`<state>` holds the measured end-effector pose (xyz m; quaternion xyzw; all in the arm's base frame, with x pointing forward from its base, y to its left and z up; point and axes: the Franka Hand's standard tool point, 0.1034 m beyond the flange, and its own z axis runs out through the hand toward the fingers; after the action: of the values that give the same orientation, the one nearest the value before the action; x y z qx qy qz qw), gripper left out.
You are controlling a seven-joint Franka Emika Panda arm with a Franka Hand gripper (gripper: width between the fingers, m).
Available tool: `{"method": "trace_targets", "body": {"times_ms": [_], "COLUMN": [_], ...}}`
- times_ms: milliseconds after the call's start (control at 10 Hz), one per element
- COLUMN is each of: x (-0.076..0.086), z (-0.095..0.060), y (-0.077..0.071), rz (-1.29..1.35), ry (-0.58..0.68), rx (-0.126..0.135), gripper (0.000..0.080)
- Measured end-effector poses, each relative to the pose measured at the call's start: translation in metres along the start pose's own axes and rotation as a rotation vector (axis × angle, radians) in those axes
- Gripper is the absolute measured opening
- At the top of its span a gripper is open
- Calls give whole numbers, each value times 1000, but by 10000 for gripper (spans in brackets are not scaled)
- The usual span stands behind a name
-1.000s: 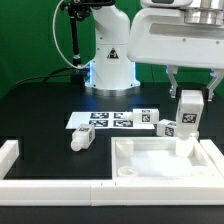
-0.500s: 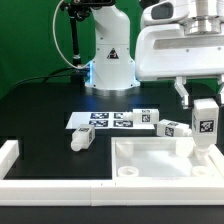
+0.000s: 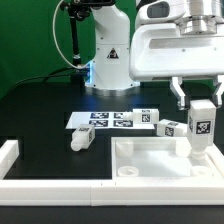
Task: Assemble one leg
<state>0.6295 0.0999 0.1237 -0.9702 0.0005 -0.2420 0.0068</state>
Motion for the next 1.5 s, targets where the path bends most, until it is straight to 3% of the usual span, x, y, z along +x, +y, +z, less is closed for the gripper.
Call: {"method": "trace_targets", "body": {"times_ms": [400,1000,1300,1500], "x": [-10,-4,-14,-19], "z": [12,18,27,30], "y": [0,-3,-2,-10], "rz": [9,32,23,20], "ry": [-21,8,-5,4], "rx": [-7,-2,-7,0], "gripper": [288,288,288,288]}}
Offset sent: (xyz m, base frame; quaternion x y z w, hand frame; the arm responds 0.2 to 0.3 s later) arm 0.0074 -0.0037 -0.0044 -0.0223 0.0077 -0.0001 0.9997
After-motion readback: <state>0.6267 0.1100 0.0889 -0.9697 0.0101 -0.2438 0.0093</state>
